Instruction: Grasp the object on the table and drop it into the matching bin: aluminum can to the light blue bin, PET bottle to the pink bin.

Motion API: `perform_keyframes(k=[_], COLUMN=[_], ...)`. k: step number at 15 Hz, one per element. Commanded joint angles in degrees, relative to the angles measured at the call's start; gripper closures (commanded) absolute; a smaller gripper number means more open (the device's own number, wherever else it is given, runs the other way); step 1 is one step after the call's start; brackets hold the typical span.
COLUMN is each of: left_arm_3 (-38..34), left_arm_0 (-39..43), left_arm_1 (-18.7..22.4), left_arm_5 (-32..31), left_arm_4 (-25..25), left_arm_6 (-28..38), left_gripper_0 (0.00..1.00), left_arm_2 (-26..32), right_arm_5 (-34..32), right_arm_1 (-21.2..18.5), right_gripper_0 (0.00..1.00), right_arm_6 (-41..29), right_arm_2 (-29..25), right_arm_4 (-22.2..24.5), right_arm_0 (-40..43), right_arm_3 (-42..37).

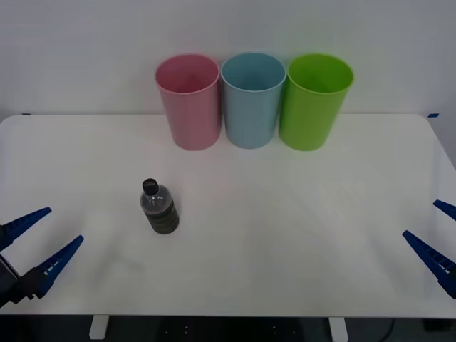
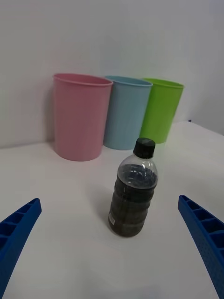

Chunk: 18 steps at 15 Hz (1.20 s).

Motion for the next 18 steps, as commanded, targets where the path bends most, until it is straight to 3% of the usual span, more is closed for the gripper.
perform_keyframes(k=[1, 12, 18], left_arm_3=[1.6, 9.1, 17.8], left_arm_0=[-1.3, -10.0, -17.6], left_arm_1=[0.1, -0.5, -1.9], left_arm_5=[1.6, 4.6, 4.9], left_arm_4=[-2.3, -9.1, -11.0], left_arm_6=[0.3, -1.2, -3.1], left_gripper_0=[0.00, 0.00, 0.00], left_arm_2=[-2.0, -10.6, -13.4], right_arm_5=[0.0, 0.0, 0.0], right_arm_1=[0.0, 0.0, 0.0], right_gripper_0=[0.00, 0.00, 0.00], right_arm_6=[0.0, 0.0, 0.0], right_arm_2=[0.0, 0.0, 0.0], right_arm_4=[0.0, 0.0, 0.0], right_arm_0=[0.0, 0.0, 0.0], right_arm_3=[0.0, 0.0, 0.0])
